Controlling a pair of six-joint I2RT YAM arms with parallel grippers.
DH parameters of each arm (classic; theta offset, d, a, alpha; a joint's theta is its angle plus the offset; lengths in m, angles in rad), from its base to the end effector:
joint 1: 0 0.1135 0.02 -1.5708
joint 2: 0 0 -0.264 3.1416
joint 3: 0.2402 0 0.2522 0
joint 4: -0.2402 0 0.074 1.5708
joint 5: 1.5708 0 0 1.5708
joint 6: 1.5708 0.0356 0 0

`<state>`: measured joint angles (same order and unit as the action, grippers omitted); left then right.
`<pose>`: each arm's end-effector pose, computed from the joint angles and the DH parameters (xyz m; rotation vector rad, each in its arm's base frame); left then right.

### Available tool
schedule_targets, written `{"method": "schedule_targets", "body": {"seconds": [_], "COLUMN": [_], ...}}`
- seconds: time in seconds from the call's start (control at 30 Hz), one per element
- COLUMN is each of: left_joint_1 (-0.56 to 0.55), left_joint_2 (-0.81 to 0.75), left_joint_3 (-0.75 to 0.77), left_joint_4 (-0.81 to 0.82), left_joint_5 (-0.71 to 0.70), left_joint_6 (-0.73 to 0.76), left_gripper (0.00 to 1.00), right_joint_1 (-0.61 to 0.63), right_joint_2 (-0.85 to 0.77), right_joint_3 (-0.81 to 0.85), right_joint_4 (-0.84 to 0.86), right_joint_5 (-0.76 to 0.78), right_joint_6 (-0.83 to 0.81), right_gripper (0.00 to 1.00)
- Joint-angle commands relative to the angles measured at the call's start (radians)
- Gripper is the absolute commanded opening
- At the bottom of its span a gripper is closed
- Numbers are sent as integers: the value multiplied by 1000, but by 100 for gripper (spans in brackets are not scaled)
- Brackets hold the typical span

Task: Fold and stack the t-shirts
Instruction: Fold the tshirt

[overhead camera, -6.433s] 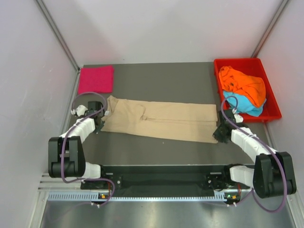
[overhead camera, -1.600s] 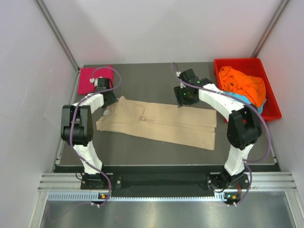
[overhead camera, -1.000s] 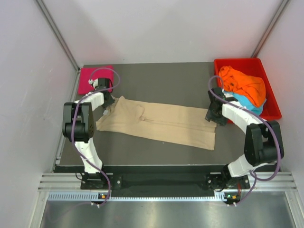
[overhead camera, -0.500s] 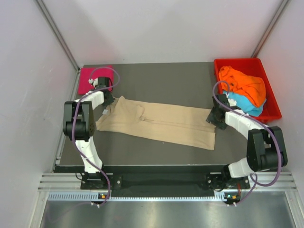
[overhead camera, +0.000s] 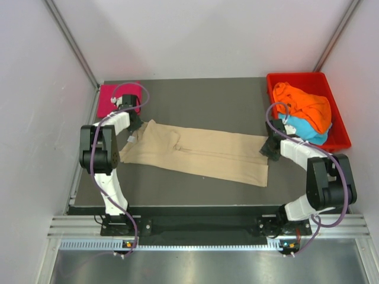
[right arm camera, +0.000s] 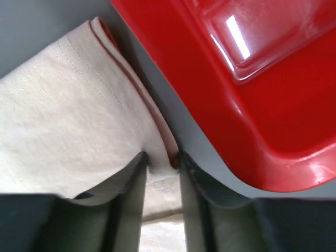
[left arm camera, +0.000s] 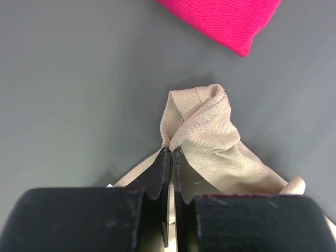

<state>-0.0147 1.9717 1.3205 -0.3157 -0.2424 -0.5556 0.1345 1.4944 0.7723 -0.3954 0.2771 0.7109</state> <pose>0.4159 0.0024 0.1664 -0.7581 2.3802 0.0730 0.2696 0.0267 0.1625 0.8244 2.4847 -0.0852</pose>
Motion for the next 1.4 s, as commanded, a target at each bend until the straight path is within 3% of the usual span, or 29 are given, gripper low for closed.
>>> {"method": "schedule_targets", "body": {"seconds": [0.0, 0.13, 0.17, 0.33, 0.47, 0.77, 1.07, 1.23, 1.37], "left_joint_1": [7, 7, 7, -1, -40, -86, -139, -143, -146], "left_joint_2": [26, 33, 38, 24, 42, 104, 251, 322, 439], "left_joint_3": [20, 14, 16, -3, 15, 89, 288, 354, 474], "left_joint_4": [-3, 12, 7, 53, 63, 137, 193, 266, 346], "left_joint_5": [-9, 22, 18, 57, 64, 126, 225, 267, 307], "left_joint_6": [-4, -6, -6, -4, -1, 20, 40, -10, -87], "left_gripper": [0, 0, 0, 0, 0, 0, 0, 0, 0], "right_joint_1": [-7, -10, -10, -12, -12, -15, -15, -15, -7], "right_joint_2": [10, 3, 1, -37, -115, -250, -342, -367, -396], "right_joint_3": [-19, -42, -47, -96, -94, -186, -49, 180, 265], "right_joint_4": [17, 1, -9, -48, -163, -217, -308, -375, -288], "right_joint_5": [-3, 8, 16, 39, 186, 165, 100, 33, -62], "right_joint_6": [38, 51, 55, 70, 93, 183, 139, 102, 75], "right_gripper": [30, 3, 0, 0, 0, 0, 45, 55, 64]}}
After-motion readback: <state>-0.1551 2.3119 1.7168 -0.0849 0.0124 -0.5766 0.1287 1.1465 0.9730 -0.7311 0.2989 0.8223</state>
